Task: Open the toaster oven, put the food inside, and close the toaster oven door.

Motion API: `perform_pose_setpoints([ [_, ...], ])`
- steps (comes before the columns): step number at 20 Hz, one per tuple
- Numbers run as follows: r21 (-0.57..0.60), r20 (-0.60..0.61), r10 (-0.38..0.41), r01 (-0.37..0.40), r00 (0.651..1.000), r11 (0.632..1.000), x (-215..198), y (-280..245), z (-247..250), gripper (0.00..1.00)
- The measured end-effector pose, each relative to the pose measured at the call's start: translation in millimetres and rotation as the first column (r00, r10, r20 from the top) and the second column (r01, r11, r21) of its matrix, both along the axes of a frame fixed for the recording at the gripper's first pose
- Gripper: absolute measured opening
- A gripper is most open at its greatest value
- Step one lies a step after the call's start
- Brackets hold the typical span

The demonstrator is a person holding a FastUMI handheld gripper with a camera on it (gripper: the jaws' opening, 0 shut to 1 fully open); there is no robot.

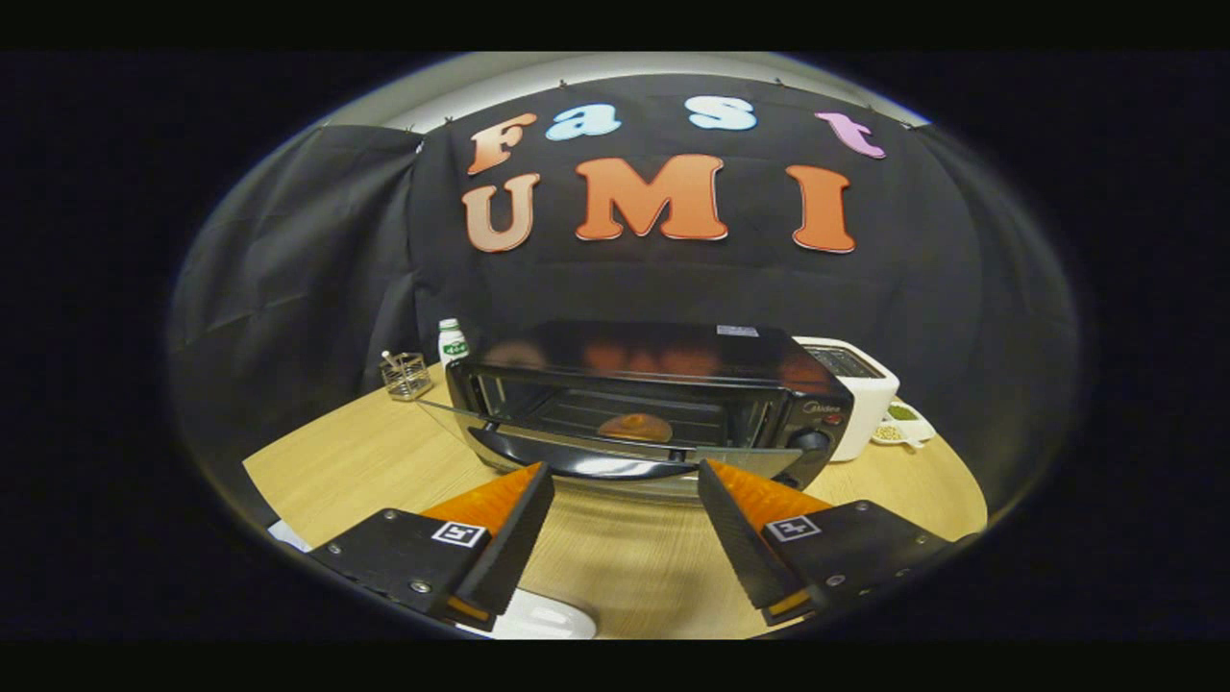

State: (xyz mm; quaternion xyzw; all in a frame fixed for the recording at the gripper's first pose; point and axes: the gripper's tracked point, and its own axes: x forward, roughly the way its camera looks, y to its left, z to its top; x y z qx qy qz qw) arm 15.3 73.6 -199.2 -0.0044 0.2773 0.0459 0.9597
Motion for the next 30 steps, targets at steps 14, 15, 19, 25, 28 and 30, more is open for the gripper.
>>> perform_pose_setpoints([
  [14, -0.046, 0.115, 0.023, -0.018, 0.993, 0.999, 5.1, 5.7, 28.2, 0.9],
  [15, -0.047, 0.144, 0.021, -0.014, 0.989, 0.999, 1.4, 4.0, 39.4, 0.9],
  [19, -0.062, 0.264, 0.018, -0.002, 0.964, 0.998, -16.4, -5.3, 92.3, 0.9],
  [25, -0.073, 0.409, -0.013, 0.047, 0.912, 0.996, -45.5, -23.0, 163.3, 0.9],
  [28, -0.072, 0.474, -0.027, 0.069, 0.88, 0.995, -56.7, -28.3, 191.7, 0.9],
  [30, -0.069, 0.52, -0.029, 0.075, 0.854, 0.995, -67.7, -26.7, 209.1, 0.9],
])
